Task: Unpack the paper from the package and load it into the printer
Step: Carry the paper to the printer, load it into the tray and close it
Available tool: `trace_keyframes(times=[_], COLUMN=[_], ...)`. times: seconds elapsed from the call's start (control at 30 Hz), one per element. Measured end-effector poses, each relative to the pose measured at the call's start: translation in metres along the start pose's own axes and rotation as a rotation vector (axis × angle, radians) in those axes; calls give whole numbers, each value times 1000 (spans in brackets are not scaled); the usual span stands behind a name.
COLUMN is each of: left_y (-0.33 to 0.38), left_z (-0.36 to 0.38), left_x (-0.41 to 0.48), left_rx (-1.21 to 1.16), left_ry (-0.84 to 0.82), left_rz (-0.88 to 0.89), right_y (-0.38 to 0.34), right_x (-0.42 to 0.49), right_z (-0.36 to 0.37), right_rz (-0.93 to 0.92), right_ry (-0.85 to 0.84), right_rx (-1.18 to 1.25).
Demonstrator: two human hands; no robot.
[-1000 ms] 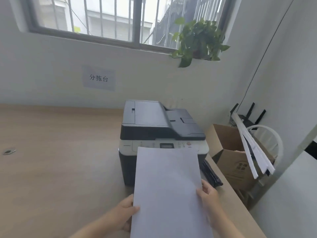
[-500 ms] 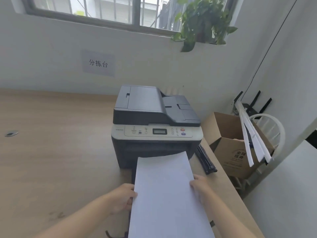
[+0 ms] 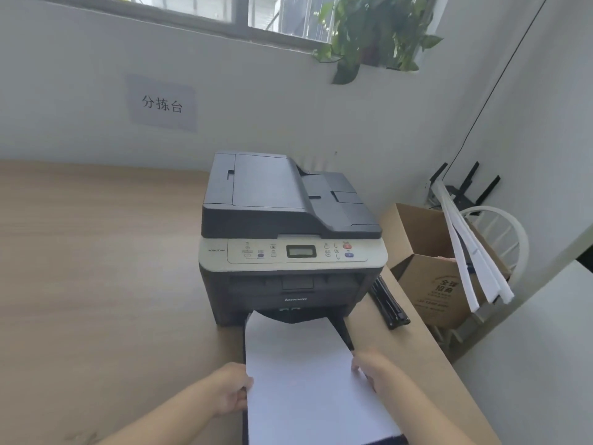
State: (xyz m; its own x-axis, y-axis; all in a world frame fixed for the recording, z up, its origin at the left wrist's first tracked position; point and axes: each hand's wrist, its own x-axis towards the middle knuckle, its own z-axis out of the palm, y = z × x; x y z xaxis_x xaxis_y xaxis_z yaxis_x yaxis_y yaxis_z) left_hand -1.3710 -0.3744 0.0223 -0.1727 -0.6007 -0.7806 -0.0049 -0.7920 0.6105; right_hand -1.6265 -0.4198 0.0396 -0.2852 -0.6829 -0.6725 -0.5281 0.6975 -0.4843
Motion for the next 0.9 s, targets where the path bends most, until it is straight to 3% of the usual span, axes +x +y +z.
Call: trace_keyframes(times=[0.4, 0.6, 0.9], left_y=[-4, -1, -1], left_z=[26, 39, 51], left_x=[29, 31, 28], left_rx=[-52, -46, 38], left_ry=[80, 123, 197], left_rz=[-138, -96, -18], right_y=[26, 27, 36], right_x=[39, 55, 70], right_z=[8, 2, 0], right_rz=[-73, -158, -131], right_ry=[49, 55, 9], right_rx=[80, 132, 234])
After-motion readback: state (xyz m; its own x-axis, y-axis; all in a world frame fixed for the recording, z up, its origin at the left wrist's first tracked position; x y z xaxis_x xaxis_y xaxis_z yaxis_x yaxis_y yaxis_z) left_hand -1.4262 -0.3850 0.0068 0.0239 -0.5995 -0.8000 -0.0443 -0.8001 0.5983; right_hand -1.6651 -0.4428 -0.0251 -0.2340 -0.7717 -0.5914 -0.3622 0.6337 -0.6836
